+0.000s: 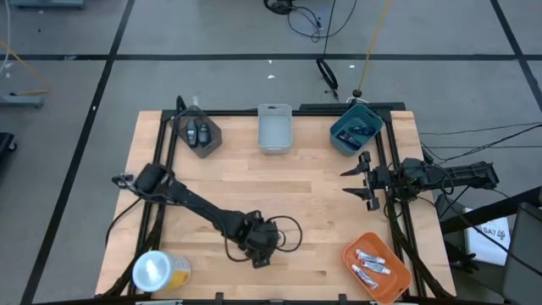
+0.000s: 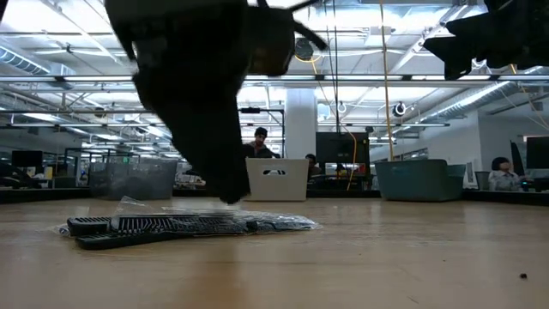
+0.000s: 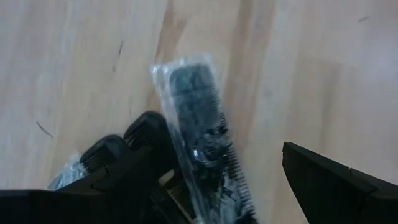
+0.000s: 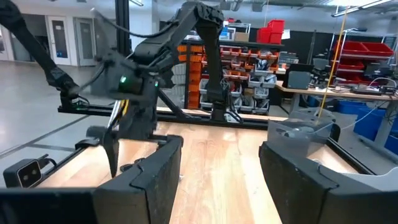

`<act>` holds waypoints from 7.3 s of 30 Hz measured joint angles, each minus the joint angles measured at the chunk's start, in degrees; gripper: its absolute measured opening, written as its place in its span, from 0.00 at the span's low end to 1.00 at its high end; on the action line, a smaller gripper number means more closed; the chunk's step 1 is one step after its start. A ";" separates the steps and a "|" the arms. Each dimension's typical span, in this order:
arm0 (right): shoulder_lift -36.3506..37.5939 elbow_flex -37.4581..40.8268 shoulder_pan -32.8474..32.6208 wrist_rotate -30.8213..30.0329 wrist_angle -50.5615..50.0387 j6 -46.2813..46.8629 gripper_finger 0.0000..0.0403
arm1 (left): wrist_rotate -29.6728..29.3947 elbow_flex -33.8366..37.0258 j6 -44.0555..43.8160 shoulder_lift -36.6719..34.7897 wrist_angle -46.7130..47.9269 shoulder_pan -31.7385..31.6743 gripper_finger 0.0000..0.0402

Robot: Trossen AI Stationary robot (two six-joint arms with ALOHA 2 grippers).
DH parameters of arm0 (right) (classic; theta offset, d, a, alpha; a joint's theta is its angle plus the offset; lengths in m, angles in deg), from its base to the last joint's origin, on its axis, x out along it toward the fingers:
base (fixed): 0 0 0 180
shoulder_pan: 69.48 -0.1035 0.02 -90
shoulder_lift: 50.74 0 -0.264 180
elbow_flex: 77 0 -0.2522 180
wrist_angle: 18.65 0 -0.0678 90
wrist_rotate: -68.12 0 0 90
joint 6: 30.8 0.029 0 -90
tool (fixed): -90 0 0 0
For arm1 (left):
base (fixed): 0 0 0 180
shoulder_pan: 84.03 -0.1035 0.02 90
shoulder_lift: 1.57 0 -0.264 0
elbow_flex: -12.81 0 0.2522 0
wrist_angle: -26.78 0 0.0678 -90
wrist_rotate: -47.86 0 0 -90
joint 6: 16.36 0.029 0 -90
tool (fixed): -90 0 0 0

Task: Pick & Place Travel size toiletries
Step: Put the black comb into the gray bin

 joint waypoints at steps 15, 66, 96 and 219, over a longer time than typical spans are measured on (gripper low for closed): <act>0.00 0.00 0.00 -0.15 0.78 0.50 0.52 | -3.58 -2.43 -2.61 3.74 8.87 -0.28 0.84; -0.02 -0.02 0.00 -0.22 1.09 0.52 0.52 | 0.92 -14.88 5.28 4.11 17.16 -2.27 0.00; -0.02 -0.04 -0.02 -0.20 1.01 0.48 0.52 | -2.98 -15.06 -15.25 9.86 25.63 -2.38 0.75; -0.01 -0.04 0.00 -0.26 1.05 0.06 0.52 | -2.49 -21.86 22.27 -10.06 14.47 -47.17 0.00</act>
